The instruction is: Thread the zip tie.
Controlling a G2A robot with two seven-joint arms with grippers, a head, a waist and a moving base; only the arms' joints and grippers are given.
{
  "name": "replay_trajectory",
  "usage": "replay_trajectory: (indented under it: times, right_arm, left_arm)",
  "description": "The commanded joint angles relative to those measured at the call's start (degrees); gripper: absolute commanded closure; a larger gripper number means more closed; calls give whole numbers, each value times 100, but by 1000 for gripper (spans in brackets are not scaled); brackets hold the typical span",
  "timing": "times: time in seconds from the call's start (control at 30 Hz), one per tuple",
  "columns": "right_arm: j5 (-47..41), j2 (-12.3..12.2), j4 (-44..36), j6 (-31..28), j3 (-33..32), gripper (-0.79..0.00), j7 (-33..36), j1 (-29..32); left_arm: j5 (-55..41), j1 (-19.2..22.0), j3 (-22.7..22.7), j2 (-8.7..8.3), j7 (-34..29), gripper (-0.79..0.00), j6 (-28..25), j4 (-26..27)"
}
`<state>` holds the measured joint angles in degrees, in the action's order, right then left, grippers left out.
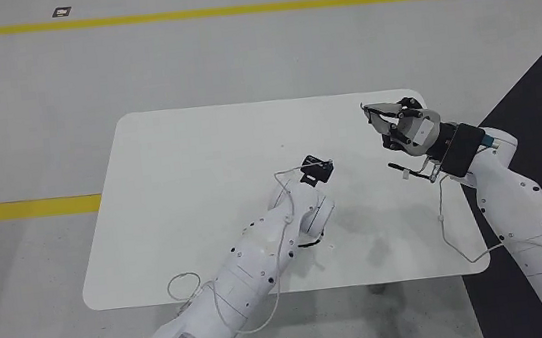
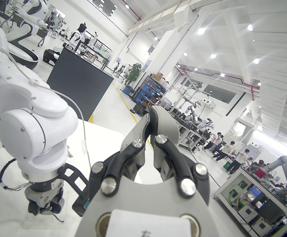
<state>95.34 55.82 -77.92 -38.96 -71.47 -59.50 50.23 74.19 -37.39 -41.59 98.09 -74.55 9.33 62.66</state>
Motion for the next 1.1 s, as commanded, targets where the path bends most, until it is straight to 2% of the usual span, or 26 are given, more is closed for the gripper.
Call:
replay_trajectory:
  times: [0.0, 0.23, 0.33, 0.43, 0.63, 0.7, 0.77, 0.93, 1.07]
  right_arm:
    - [0, 0, 0, 0, 0, 0, 0, 0]
    - [0, 0, 0, 0, 0, 0, 0, 0]
    - [0, 0, 0, 0, 0, 0, 0, 0]
    - [0, 0, 0, 0, 0, 0, 0, 0]
    - [0, 0, 0, 0, 0, 0, 0, 0]
    - [0, 0, 0, 0, 0, 0, 0, 0]
    - [0, 0, 0, 0, 0, 0, 0, 0]
    - [0, 0, 0, 0, 0, 0, 0, 0]
    - [0, 0, 0, 0, 0, 0, 0, 0]
  left_arm:
    - [203, -149, -112, -69, -141, 0, 22, 337]
    - [706, -711, -567, -282, -429, 0, -47, 1395]
    - [837, -873, -752, -339, -499, 0, -76, 1577]
    - [938, -934, -829, -363, -544, 0, -159, 1602]
    - [941, -874, -867, -336, -571, 0, -199, 1333]
    - [887, -857, -848, -317, -573, -126, -236, 1271]
    - [804, -838, -843, -296, -531, -348, -251, 1236]
    - [803, -816, -853, -268, -457, -573, -200, 1251]
    - [931, -867, -918, -278, -418, -573, -145, 1407]
